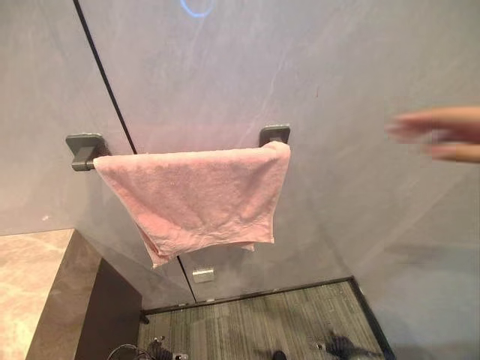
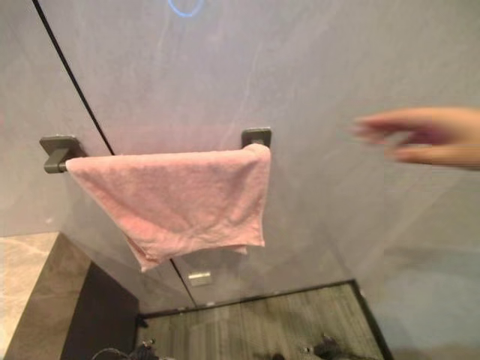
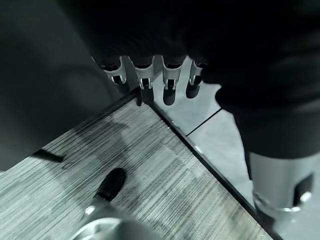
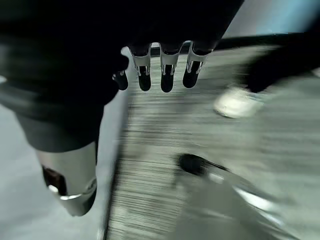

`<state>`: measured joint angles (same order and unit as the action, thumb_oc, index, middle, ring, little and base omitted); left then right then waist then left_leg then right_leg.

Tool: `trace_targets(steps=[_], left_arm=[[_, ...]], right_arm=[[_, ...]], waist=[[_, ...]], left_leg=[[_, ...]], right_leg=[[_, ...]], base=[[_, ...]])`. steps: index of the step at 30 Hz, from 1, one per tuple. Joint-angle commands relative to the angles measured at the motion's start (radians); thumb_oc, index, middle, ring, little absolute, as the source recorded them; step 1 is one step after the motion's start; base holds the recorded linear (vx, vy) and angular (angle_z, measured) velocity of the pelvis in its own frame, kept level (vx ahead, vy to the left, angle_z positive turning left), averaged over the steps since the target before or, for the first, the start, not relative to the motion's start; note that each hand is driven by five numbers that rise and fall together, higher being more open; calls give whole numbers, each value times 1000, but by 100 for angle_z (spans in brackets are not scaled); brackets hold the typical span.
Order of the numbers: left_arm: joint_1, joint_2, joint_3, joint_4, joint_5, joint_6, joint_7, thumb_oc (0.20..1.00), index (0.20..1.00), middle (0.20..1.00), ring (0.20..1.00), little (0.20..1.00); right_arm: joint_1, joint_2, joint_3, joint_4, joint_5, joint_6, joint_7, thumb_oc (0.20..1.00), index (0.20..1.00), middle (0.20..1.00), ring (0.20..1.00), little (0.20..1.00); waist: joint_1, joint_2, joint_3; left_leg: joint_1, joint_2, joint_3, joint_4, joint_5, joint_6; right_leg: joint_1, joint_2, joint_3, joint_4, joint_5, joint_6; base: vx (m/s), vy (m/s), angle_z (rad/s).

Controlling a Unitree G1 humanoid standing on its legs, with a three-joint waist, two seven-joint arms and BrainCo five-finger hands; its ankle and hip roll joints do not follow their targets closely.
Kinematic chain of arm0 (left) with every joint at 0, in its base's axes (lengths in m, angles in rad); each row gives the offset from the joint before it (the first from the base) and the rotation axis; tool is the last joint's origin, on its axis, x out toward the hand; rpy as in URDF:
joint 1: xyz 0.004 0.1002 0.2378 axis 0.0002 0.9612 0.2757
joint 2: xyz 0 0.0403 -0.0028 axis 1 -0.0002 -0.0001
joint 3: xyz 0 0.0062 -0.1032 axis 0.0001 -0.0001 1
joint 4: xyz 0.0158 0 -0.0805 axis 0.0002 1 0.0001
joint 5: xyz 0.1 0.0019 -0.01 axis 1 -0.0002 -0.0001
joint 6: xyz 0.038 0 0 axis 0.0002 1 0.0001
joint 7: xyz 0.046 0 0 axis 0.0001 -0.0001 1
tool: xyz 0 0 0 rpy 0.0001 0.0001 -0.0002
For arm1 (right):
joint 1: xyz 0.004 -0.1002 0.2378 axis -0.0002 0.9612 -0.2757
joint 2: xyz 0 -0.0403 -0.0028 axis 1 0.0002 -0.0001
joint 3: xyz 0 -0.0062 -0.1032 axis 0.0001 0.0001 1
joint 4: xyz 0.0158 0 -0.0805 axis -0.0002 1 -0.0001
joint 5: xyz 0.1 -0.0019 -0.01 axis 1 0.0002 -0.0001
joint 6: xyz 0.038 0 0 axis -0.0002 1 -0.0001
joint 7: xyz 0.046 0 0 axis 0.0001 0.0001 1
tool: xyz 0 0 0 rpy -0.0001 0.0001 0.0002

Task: Put brush and paste in cup on sink, flatten towel.

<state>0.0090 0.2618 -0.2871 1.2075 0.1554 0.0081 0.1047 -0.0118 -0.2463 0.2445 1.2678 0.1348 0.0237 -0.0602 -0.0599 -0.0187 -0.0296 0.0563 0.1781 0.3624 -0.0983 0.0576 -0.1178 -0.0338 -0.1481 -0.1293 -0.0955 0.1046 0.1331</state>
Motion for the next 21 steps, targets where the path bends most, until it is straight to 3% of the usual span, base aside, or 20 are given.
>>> trace_targets(steps=[1,7,11,14,21], left_arm=[[-77,1,21,80,-38,-28,-22,1000,1000,1000,1000,1000],[-57,-33,28,126,-78,-36,-67,1000,1000,1000,1000,1000],[-58,-31,8,109,-88,-48,-75,1000,1000,1000,1000,1000],[-65,-37,-19,91,-86,-57,-78,1000,1000,1000,1000,1000],[-62,-54,-80,68,-62,-67,-79,1000,1000,1000,1000,1000]], right_arm=[[-51,18,-119,103,178,-11,61,1000,1000,1000,1000,1000],[-27,21,-267,151,389,-29,94,1000,1000,1000,1000,1000],[-36,21,-262,153,412,-30,99,1000,1000,1000,1000,1000],[-42,21,-337,147,588,-36,108,1000,1000,1000,1000,1000],[-52,26,-356,105,683,-57,114,1000,1000,1000,1000,1000]], waist=[[-7,-23,35],[-29,-9,24],[-28,-3,21],[-33,2,21],[-38,9,24]], left_leg=[[10,3,-57,11,-33,0],[4,7,-51,11,-31,-5],[-5,6,-58,11,-26,-7],[-7,4,-57,11,-26,-7],[-15,9,-58,11,-22,-11]], right_leg=[[3,-95,-26,8,26,78],[1,-99,-31,8,27,80],[-2,-101,-35,8,30,81],[-4,-103,-34,8,30,83],[-15,-105,-34,8,31,84]], base=[[17,38,3],[3,7,2],[0,0,0],[-4,6,4],[-5,0,4]])
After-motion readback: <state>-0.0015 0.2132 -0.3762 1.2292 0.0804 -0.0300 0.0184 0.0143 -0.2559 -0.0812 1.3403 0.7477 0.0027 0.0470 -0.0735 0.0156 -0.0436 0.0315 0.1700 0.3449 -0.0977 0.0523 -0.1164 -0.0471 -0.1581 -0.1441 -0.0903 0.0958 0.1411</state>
